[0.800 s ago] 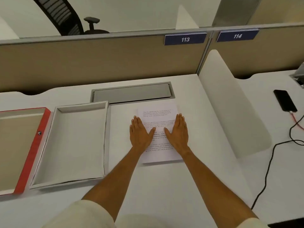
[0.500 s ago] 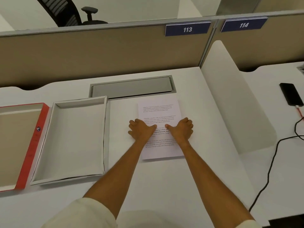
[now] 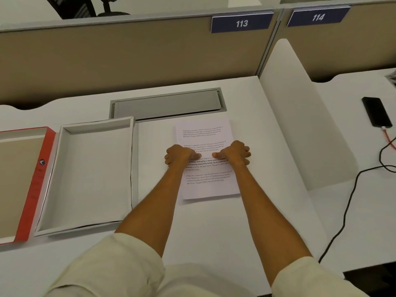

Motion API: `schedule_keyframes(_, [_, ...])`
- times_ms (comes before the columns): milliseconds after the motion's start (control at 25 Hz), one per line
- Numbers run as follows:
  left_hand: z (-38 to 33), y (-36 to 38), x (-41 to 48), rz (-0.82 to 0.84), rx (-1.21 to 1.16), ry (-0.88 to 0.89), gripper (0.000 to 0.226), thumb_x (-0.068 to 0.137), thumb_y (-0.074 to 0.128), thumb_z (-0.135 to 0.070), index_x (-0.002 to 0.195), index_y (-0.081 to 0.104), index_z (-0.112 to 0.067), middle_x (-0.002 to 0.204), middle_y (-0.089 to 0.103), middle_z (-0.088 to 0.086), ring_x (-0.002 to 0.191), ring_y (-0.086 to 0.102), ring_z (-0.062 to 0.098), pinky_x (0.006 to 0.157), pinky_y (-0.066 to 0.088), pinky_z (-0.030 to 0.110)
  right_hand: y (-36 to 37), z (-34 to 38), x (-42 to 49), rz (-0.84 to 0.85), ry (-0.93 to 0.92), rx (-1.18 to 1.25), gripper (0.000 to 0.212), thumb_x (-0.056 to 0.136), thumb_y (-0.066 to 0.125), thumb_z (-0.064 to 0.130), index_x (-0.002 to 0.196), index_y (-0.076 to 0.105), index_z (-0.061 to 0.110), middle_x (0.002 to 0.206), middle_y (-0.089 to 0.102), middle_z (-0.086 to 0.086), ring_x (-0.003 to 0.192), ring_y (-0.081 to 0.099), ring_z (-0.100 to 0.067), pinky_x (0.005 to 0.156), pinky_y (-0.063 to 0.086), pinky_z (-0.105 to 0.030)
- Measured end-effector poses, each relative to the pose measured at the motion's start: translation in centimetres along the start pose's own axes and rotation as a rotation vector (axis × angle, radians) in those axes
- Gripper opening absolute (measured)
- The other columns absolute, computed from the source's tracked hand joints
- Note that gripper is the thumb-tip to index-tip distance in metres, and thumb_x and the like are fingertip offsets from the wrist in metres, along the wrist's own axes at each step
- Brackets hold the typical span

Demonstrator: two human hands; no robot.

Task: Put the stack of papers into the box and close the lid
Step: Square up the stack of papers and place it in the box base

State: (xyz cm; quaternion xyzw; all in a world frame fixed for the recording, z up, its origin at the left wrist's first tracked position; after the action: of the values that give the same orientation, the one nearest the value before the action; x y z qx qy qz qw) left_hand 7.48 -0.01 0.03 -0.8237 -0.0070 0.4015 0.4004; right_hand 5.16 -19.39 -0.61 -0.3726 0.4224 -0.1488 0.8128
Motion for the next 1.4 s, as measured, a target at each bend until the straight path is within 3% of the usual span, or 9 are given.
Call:
schedule_keyframes(200, [0.6, 0.0, 0.1, -0.019, -0.019, 0.030, 0.083, 0.066, 0.085, -0.048, 0.128, 0.049, -0.006, 0.134, 0.053, 0.015, 0.125, 0.048, 0.029, 0.105, 0.044, 0.040, 0.3, 0.0, 0.0, 0.009, -0.025, 0.072, 0.079, 0.062, 0.091, 0.037, 0.123, 0.050, 0.009, 0.133, 0.045, -0.017, 0.124, 0.045, -0.034, 0.096, 0.043, -0.045])
schedule_keyframes(400, [0.3, 0.3, -0.3, -0.089, -0.051, 0.030, 0.094, 0.065, 0.087, -0.043, 0.135, 0.038, -0.003, 0.137, 0.046, 0.016, 0.127, 0.047, 0.031, 0.104, 0.044, 0.041, 0.5, 0.4, -0.2, 0.043, -0.131, 0.134, 0.076, 0.061, 0.092, 0.027, 0.121, 0.054, -0.001, 0.126, 0.059, -0.017, 0.114, 0.060, -0.034, 0.097, 0.052, -0.048])
schedule_keyframes(600, [0.7, 0.7, -0.2, -0.062, -0.262, 0.088, 0.089, 0.063, 0.090, -0.031, 0.128, 0.034, -0.006, 0.126, 0.058, 0.014, 0.112, 0.062, 0.031, 0.098, 0.052, 0.044, 0.7, 0.5, -0.9, -0.059, -0.112, 0.066, 0.073, 0.064, 0.090, 0.032, 0.122, 0.054, 0.005, 0.131, 0.049, -0.020, 0.122, 0.049, -0.037, 0.097, 0.045, -0.046])
schedule_keyframes(840, [1.9, 1.3, 0.0, -0.082, -0.183, 0.144, 0.068, 0.067, 0.083, -0.050, 0.117, 0.057, -0.012, 0.122, 0.065, 0.010, 0.111, 0.062, 0.031, 0.096, 0.049, 0.043, 0.6, 0.2, -0.6, -0.058, -0.105, 0.090, 0.076, 0.062, 0.090, 0.035, 0.121, 0.055, 0.003, 0.130, 0.052, -0.020, 0.123, 0.050, -0.036, 0.099, 0.045, -0.045])
schedule_keyframes(960, [2.0, 1.5, -0.2, -0.056, -0.332, 0.169, 0.055, 0.068, 0.086, -0.031, 0.110, 0.060, -0.007, 0.118, 0.068, 0.013, 0.098, 0.068, 0.028, 0.073, 0.056, 0.032, 0.5, 0.3, -1.0, -0.012, -0.130, 0.145, 0.081, 0.061, 0.092, 0.030, 0.123, 0.051, -0.001, 0.128, 0.056, -0.017, 0.118, 0.058, -0.034, 0.097, 0.052, -0.045])
schedule_keyframes(1040, [2.2, 1.2, -0.5, -0.030, -0.418, 0.156, 0.046, 0.070, 0.085, -0.020, 0.101, 0.054, -0.008, 0.116, 0.068, 0.014, 0.085, 0.066, 0.024, 0.057, 0.050, 0.025, 0.4, 0.4, -1.4, -0.019, -0.155, 0.176, 0.084, 0.062, 0.092, 0.027, 0.125, 0.045, -0.002, 0.127, 0.056, -0.017, 0.117, 0.060, -0.034, 0.096, 0.053, -0.046])
schedule_keyframes(1080, [2.3, 1.0, -0.6, -0.027, -0.454, 0.149, 0.046, 0.070, 0.085, -0.018, 0.100, 0.051, -0.010, 0.116, 0.068, 0.014, 0.083, 0.064, 0.023, 0.056, 0.050, 0.025, 0.3, 0.5, -1.7, -0.031, -0.164, 0.178, 0.085, 0.062, 0.092, 0.027, 0.126, 0.043, -0.002, 0.127, 0.057, -0.018, 0.117, 0.060, -0.035, 0.097, 0.052, -0.046])
schedule_keyframes(1240, [2.3, -0.3, -1.4, -0.066, -0.565, 0.184, 0.055, 0.070, 0.086, -0.018, 0.112, 0.053, -0.006, 0.118, 0.068, 0.013, 0.097, 0.069, 0.029, 0.076, 0.059, 0.037, -0.4, 1.3, -3.0, -0.132, -0.232, 0.135, 0.082, 0.066, 0.088, 0.029, 0.125, 0.040, 0.000, 0.126, 0.057, -0.018, 0.117, 0.058, -0.036, 0.096, 0.052, -0.044])
schedule_keyframes(1400, [1.1, -3.0, -3.0, -0.206, -0.619, 0.333, 0.055, 0.070, 0.086, -0.022, 0.111, 0.052, -0.011, 0.114, 0.068, 0.008, 0.094, 0.069, 0.026, 0.080, 0.060, 0.039, -2.0, 2.9, -4.6, -0.301, -0.391, 0.261, 0.077, 0.070, 0.083, 0.028, 0.128, 0.040, 0.001, 0.128, 0.054, -0.018, 0.120, 0.052, -0.035, 0.101, 0.047, -0.045])
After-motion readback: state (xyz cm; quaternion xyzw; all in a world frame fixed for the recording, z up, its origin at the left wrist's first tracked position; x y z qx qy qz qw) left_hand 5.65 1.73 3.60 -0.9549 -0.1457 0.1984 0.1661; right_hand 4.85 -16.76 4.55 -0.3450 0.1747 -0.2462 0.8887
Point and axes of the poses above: each hand's wrist, its own x-axis towards the middle knuckle, its own y-axis out of the palm, z = x × y, the point moved 4 cm from there along x, towards the middle knuckle
